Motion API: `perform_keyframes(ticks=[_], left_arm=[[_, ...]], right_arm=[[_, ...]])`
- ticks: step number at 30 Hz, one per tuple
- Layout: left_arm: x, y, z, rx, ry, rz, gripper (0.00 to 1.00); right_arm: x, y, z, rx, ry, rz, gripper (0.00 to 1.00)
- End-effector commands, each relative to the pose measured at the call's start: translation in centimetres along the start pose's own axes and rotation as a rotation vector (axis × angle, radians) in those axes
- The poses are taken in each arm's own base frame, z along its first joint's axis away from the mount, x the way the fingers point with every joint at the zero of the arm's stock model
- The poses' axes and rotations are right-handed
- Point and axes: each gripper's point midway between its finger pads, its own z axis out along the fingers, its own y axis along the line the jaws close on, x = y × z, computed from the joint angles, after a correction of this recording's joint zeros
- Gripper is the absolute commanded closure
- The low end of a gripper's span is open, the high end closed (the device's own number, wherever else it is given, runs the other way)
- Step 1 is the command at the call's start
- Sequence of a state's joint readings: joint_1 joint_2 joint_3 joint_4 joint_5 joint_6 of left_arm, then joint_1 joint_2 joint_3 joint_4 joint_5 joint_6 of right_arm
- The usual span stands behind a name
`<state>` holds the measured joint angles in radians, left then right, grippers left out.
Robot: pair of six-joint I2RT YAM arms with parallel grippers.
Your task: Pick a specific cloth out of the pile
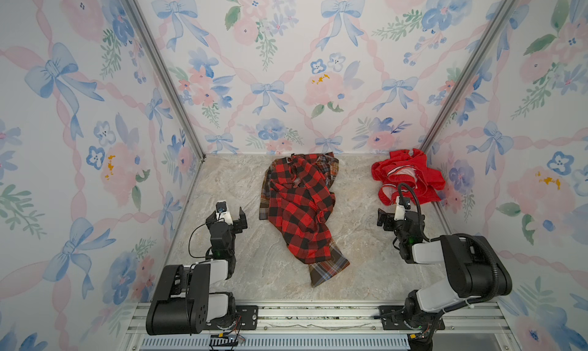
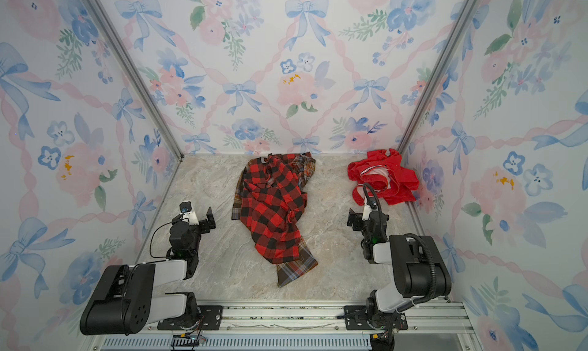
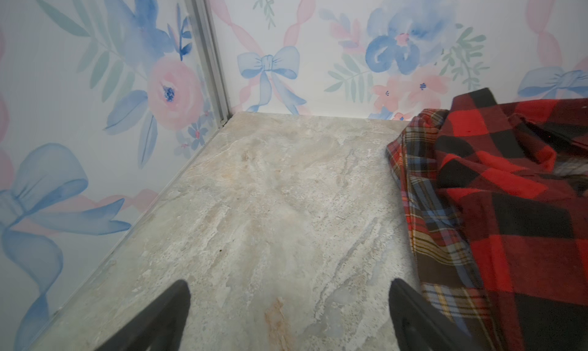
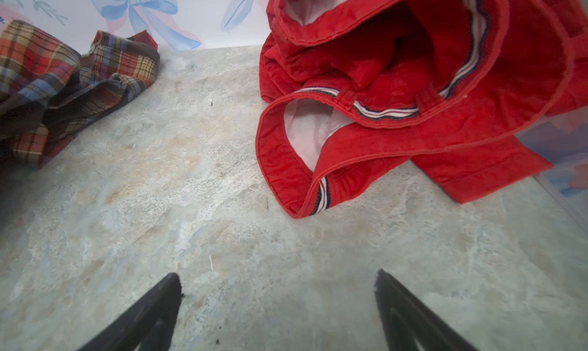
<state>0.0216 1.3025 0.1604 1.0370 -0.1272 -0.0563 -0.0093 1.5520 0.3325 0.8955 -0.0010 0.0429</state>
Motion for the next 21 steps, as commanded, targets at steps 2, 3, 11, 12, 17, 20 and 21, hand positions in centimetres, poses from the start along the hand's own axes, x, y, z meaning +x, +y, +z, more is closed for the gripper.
perform_keyframes(ticks=[2,3,11,12,17,20,21], left_arm=[[-0.6,-2.4,0.4,0.113,-0.046,0.013,0.02],[0.1,-1.9,0.7,0.091,-0.04,-0.01,0.02],[1.0,-2.5,2.6,0.107,-0.011,0.007,0.02],[1.2,-2.6,2.7,0.099,0.008,0.012,0.02],[1.2,-2.7,3.0,0.072,0.007,0.041,0.02],[1.2,-3.1,2.7,0.095,0.005,0.048,0.02],[1.2,-2.5,2.6,0.062,0.005,0.038,0.02]], right_arm=[[-3.1,1.2,0.6,-0.014,-0.074,-0.054,0.03],[-3.2,1.1,0.6,-0.012,-0.075,-0.054,0.03],[-3.1,1.3,0.6,-0.002,-0.075,-0.065,0.03],[-3.1,1.2,0.6,-0.002,-0.075,-0.064,0.03],[-3.1,1.3,0.6,-0.002,-0.077,-0.066,0.03],[-3.1,1.3,0.6,-0.001,-0.076,-0.065,0.03],[-3.1,1.3,0.6,-0.002,-0.075,-0.066,0.03]])
